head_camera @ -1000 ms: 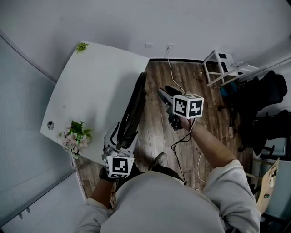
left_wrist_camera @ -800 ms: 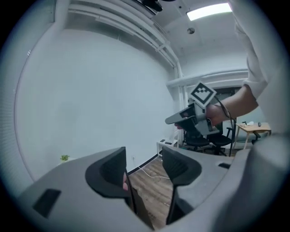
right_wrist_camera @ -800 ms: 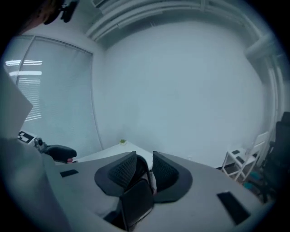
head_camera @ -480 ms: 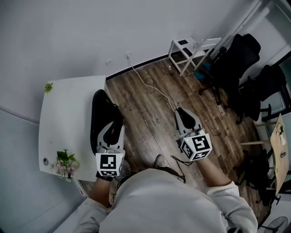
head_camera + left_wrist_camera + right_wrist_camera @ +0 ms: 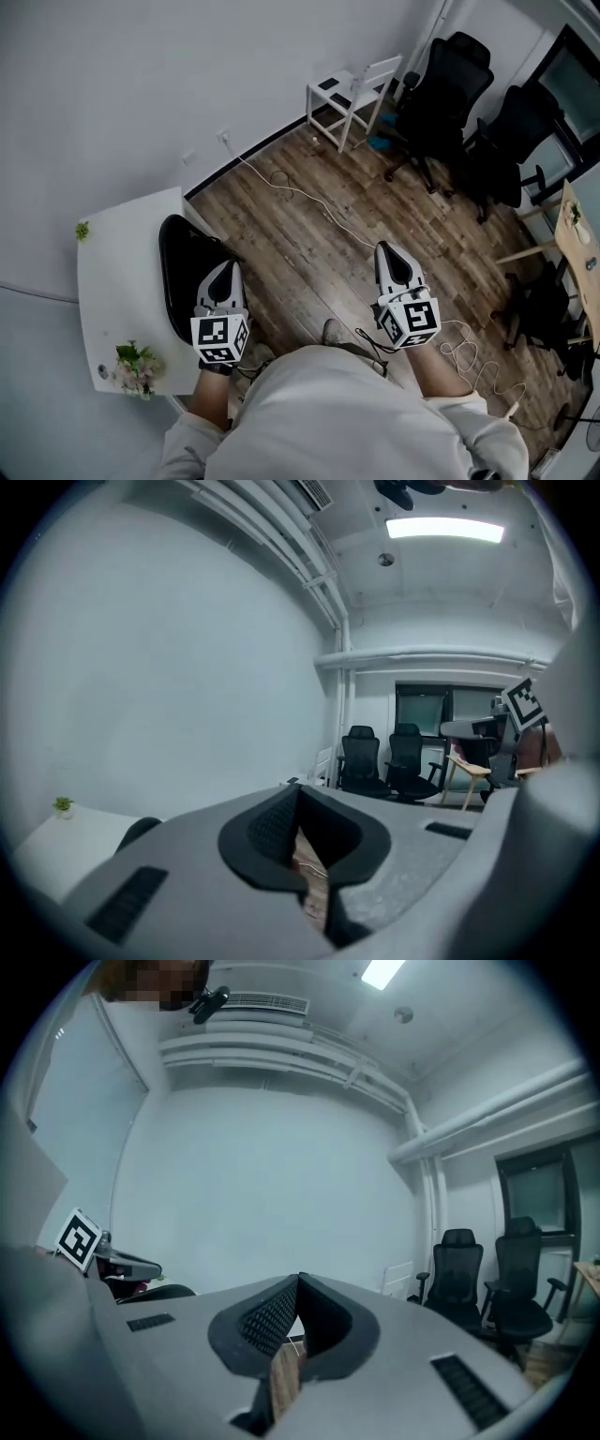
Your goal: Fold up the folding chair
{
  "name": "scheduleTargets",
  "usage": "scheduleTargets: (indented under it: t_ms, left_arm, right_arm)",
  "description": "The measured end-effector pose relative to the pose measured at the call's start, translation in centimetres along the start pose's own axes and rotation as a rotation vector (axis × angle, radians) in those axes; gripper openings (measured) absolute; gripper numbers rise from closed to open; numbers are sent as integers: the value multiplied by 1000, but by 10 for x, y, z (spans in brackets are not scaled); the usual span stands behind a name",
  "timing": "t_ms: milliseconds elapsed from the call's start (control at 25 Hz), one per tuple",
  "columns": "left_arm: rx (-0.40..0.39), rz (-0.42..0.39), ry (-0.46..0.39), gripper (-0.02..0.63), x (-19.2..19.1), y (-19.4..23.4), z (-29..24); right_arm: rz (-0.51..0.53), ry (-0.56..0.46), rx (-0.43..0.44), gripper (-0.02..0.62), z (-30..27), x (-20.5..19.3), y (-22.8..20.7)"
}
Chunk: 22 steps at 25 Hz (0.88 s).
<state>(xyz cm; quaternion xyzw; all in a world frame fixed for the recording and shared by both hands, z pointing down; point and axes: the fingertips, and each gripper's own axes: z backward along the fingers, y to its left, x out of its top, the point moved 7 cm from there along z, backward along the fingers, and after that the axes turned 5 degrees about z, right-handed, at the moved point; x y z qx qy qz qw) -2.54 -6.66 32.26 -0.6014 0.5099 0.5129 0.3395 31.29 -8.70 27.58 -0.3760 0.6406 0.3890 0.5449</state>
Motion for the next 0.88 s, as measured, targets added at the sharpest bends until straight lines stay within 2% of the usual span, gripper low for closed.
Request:
scheduleTargets:
  t_ms: [240,720,880]
  left_arm:
    - [-13,-1,14,9,-13,-9,2]
    - [2,-17,45,9,2,-15,7]
    - [3,-18,38,9,-21,-4,20]
  right_arm:
    - [-18,2,-22,12,19,-18,-1]
    - [-12,-10,11,12,12,0,-1]
    - [0,-15,15,12,17,-18,21]
